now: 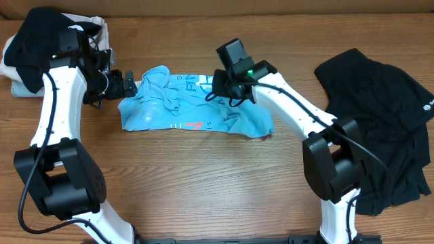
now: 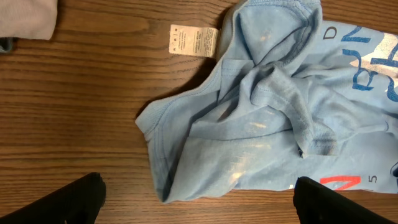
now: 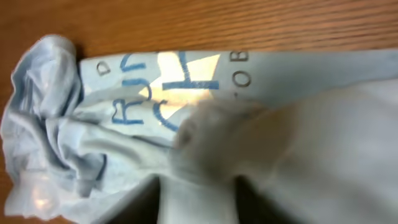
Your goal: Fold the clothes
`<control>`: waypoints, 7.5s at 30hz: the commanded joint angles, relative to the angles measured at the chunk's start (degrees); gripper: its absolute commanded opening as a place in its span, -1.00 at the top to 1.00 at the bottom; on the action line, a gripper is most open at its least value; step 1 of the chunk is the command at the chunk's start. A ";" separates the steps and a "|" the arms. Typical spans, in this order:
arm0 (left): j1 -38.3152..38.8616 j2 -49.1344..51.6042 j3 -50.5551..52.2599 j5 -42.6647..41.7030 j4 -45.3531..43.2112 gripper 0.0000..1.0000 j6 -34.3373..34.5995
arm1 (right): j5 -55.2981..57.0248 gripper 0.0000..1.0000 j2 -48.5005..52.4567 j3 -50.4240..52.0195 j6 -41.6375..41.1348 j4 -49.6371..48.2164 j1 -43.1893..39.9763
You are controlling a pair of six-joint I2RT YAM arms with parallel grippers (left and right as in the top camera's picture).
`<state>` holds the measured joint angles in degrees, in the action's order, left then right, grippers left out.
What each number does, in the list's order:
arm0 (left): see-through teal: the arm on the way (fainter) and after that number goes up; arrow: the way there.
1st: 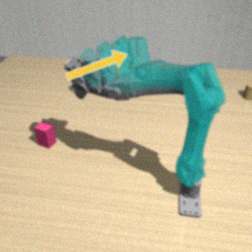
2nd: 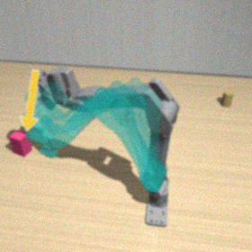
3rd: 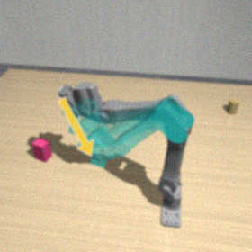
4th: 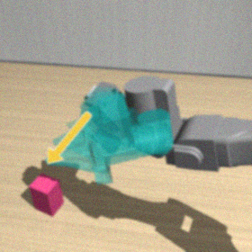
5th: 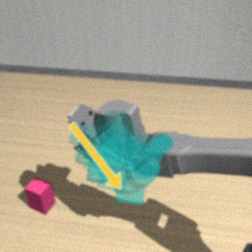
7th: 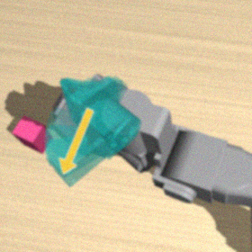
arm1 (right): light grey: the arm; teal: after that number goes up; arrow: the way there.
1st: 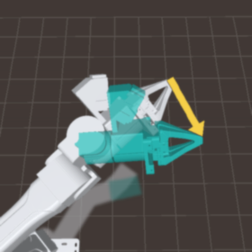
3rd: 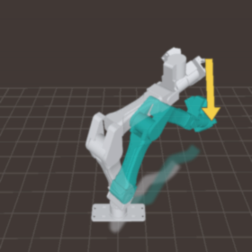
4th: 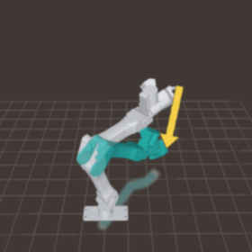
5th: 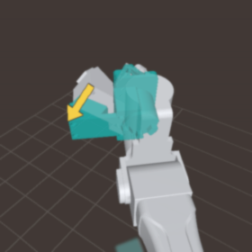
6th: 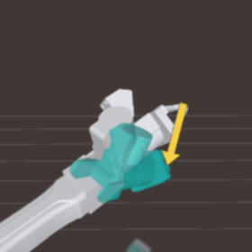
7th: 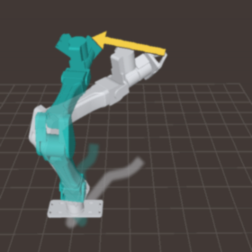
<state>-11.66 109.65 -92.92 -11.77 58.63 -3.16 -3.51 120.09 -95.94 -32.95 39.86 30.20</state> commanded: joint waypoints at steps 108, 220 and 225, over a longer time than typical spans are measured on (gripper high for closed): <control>4.63 14.75 4.17 -15.17 -16.87 -1.00 -18.86 | 5.22 -0.80 -0.94 -16.90 10.51 38.91 -9.11; 15.76 14.75 -30.97 3.41 20.20 -1.00 8.24 | -0.52 0.92 5.42 -8.15 20.79 10.95 6.16; 15.76 14.75 -30.97 3.41 20.20 -1.00 8.24 | -2.69 0.92 1.79 -8.79 19.23 17.20 2.49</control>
<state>4.45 124.53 -123.15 -7.53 78.65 6.17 -5.37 126.89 -103.11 -12.25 54.22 35.51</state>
